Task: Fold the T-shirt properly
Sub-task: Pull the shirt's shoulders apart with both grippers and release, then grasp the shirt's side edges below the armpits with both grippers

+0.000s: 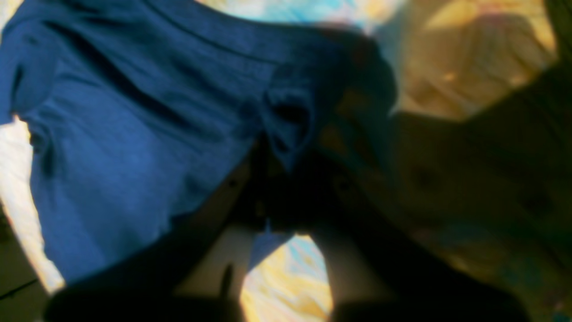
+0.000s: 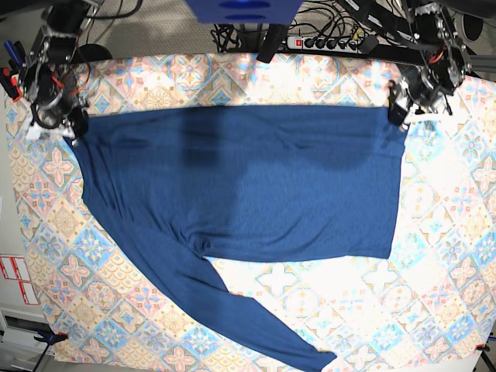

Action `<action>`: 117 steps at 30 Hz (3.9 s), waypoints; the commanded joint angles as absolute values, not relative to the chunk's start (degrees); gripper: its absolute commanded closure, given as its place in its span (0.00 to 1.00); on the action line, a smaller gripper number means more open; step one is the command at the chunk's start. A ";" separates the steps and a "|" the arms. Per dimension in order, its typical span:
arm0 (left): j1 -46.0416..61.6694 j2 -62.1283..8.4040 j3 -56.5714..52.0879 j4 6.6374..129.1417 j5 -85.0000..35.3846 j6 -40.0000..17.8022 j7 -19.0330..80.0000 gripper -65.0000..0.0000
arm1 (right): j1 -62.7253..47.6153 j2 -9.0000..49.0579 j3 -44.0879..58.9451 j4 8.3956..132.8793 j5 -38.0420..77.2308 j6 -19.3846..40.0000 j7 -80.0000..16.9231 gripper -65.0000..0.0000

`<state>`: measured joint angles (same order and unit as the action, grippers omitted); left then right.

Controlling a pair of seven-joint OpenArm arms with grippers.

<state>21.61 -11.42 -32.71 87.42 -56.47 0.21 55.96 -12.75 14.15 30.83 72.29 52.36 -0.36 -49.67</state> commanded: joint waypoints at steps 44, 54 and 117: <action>29.05 -12.44 -40.22 90.15 -62.02 -0.04 55.25 0.57 | -16.04 14.90 49.80 75.38 52.26 -0.40 -61.67 0.69; 16.31 -14.11 -38.11 90.15 -62.55 0.04 55.25 0.57 | -8.75 17.10 39.43 78.11 52.26 -0.40 -63.52 0.69; -19.56 -13.14 -6.90 54.55 -27.03 -4.70 38.99 1.00 | 9.10 20.18 11.12 77.58 37.23 -0.31 -62.99 0.69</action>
